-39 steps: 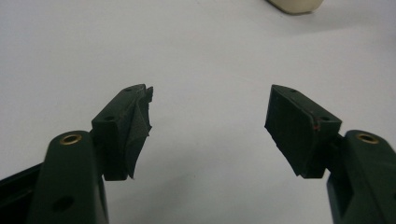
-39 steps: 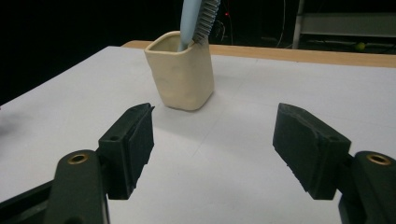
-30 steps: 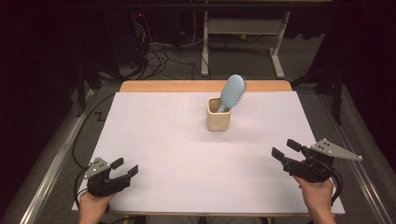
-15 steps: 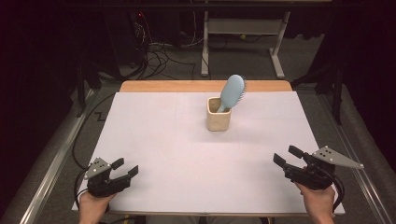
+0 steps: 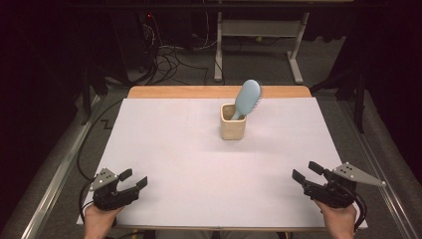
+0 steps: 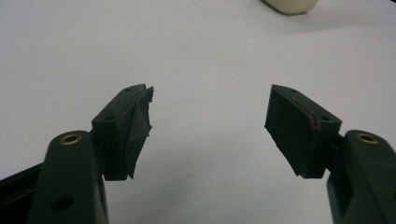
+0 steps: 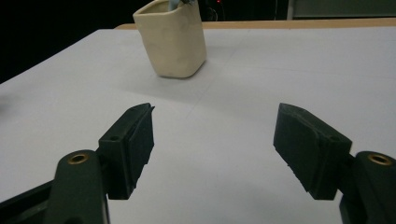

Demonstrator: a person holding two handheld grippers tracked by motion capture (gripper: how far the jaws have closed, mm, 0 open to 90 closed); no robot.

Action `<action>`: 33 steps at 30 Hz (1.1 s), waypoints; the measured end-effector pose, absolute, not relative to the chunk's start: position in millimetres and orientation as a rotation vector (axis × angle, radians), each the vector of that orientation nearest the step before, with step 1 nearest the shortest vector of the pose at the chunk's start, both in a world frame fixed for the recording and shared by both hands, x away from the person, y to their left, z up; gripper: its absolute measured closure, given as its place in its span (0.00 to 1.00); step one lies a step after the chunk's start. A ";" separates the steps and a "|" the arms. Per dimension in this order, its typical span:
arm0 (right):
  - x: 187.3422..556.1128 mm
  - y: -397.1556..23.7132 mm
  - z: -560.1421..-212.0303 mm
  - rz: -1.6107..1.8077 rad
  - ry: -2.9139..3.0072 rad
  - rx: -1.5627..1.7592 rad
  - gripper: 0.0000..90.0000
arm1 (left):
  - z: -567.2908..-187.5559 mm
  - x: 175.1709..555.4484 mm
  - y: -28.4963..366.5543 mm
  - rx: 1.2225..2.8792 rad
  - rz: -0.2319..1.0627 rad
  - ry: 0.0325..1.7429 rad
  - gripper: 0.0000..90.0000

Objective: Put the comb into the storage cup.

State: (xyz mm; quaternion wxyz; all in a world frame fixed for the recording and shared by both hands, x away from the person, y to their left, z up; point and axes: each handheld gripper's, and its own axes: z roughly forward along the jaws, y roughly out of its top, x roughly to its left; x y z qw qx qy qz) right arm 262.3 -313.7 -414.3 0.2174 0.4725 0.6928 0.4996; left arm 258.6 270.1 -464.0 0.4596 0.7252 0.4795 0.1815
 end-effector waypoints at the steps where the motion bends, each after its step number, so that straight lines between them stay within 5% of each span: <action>1: 262.1 -314.4 -415.9 1.385 1.916 1.313 0.33 | -463.9 258.6 270.2 1.784 0.446 1.182 0.35; 33: 256.4 -322.7 -441.5 1.368 1.896 1.363 0.31 | -464.9 259.2 270.6 1.787 0.440 1.189 0.35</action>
